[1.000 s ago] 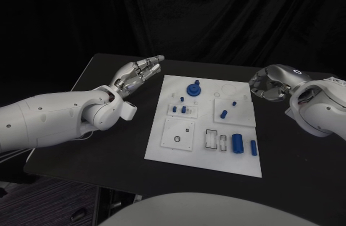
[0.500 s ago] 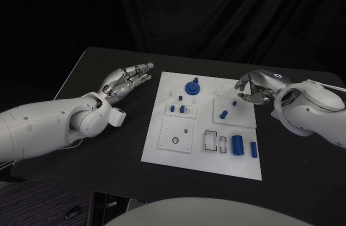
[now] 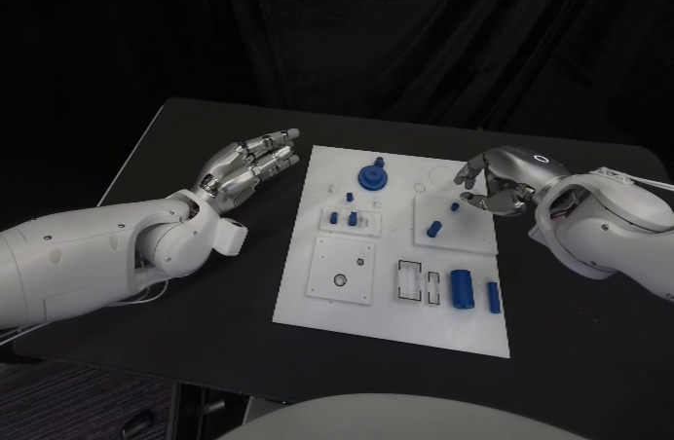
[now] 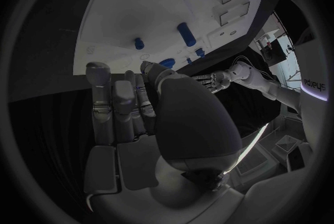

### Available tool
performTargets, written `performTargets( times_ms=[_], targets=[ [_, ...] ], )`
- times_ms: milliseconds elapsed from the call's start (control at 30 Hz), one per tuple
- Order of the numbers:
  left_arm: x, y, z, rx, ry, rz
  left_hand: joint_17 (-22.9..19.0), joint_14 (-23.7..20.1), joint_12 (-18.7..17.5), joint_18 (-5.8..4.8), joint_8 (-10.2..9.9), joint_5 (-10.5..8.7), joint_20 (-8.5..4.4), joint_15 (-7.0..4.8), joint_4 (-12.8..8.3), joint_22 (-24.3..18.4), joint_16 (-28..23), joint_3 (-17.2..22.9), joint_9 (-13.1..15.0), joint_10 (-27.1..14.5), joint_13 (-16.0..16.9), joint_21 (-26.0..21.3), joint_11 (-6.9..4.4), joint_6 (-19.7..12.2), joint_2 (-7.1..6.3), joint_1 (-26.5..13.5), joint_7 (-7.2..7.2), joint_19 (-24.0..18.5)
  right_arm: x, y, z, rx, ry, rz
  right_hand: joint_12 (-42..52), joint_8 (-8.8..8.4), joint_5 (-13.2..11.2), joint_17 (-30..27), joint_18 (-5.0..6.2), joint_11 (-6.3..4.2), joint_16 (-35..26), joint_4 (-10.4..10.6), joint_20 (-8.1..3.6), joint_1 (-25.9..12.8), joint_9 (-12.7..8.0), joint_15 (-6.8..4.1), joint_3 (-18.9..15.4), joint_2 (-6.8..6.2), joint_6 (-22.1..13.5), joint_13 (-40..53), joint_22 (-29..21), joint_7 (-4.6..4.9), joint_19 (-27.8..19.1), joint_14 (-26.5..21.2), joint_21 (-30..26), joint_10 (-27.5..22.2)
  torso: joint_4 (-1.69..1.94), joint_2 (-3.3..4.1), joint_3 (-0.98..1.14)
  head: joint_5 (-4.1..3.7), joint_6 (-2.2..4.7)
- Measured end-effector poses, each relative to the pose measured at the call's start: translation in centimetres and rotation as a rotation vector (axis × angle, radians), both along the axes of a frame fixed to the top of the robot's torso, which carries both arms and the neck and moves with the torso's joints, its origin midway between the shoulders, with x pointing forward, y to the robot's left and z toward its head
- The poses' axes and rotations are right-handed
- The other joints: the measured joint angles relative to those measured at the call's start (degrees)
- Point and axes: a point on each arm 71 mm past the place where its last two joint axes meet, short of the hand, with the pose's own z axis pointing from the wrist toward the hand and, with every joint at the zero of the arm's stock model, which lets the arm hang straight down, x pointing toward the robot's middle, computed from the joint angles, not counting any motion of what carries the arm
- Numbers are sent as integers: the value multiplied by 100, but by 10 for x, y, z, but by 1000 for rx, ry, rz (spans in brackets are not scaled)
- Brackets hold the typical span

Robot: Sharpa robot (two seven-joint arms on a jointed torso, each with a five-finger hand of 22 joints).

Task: Assemble the parts on the task board

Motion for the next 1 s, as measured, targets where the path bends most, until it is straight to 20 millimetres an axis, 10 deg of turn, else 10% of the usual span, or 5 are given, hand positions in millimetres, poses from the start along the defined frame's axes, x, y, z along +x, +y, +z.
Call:
performTargets(
  times_ms=[133,300,467,1000],
  targets=[
    [1,0,0,-9,6,4,23,99,42,0,0,526,3,38,-347,26,46,693,4,6,2,10,-11,42,-106,351,2,46,-3,-1,0,5,0,4,0,0,0,0,0,0,0,0,-20,0,0,0,0,0,21,-20,0,-21,20,0,0,0,-16,-14,5,18,5],
    [2,1,-1,-35,21,4,18,36,-53,0,0,554,35,101,237,-68,46,718,-17,-96,-9,12,-28,-76,-252,-57,-48,14,-6,-3,-2,10,3,5,-38,0,0,-13,-1,0,0,17,0,0,-20,0,-17,0,21,-79,0,-21,41,0,21,0,-24,-20,10,11,17],
    [1,-1,0,-64,36,-4,17,36,-53,0,0,949,106,101,278,-45,46,910,-17,-96,-9,12,-28,-76,-334,16,-49,44,-10,-4,-6,13,13,5,-83,-29,-44,-20,-2,0,-1,23,0,0,-34,0,-24,0,21,-139,0,-21,40,0,21,0,-24,-24,12,-16,19],
    [-2,-6,1,-112,59,-32,34,139,-53,-1,0,1083,229,203,239,100,93,1123,-17,-116,-9,76,-8,-76,-379,62,-48,168,-5,-2,-25,0,42,1,-182,-78,-44,-104,-2,43,-26,39,0,-52,-80,1,-39,-53,42,-246,-1,0,40,-1,-115,-44,-29,-25,14,-46,-13]
  ],
)
